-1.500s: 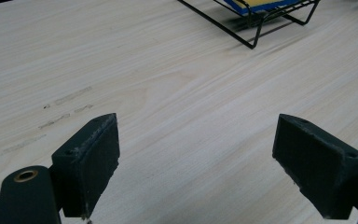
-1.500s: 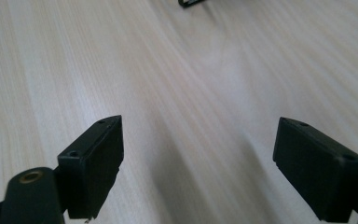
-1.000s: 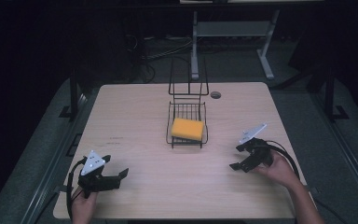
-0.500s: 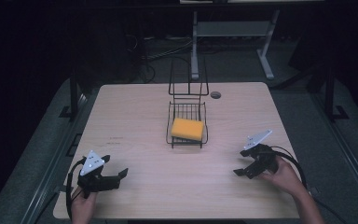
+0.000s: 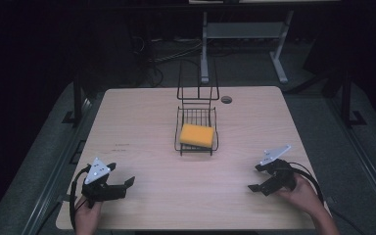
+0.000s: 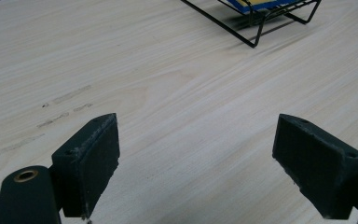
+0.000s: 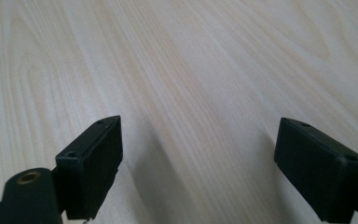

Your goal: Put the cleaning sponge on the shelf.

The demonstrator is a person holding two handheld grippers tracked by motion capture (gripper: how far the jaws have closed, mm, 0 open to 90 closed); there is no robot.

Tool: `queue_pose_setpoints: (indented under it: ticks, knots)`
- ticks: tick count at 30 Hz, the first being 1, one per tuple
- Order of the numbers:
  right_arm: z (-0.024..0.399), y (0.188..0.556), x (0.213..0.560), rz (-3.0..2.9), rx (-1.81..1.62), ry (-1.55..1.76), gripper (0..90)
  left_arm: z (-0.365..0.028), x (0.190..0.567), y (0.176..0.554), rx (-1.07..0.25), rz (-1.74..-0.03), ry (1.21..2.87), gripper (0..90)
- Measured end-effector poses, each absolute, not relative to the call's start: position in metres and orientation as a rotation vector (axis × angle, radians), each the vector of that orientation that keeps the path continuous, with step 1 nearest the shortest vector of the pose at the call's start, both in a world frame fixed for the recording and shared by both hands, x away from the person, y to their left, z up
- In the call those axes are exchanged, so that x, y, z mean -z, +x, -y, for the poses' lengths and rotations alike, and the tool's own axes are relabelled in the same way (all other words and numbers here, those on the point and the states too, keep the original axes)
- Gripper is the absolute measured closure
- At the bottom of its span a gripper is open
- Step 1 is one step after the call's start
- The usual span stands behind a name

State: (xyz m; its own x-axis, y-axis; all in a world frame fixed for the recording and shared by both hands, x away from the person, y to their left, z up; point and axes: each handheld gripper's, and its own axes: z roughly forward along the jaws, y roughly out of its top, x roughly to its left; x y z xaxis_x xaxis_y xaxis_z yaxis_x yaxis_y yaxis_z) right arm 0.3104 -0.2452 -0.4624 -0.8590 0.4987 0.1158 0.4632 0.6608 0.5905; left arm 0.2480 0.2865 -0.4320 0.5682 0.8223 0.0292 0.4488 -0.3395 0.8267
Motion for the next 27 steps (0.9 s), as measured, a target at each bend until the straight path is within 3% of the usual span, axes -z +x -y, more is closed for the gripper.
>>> queue_pose_setpoints:
  ticks: [27]
  knots:
    - [0.251,0.275,0.464,-2.761,-1.036,0.844,14.1,-0.285,0.433,0.248,-0.566,-1.02,1.979,14.1]
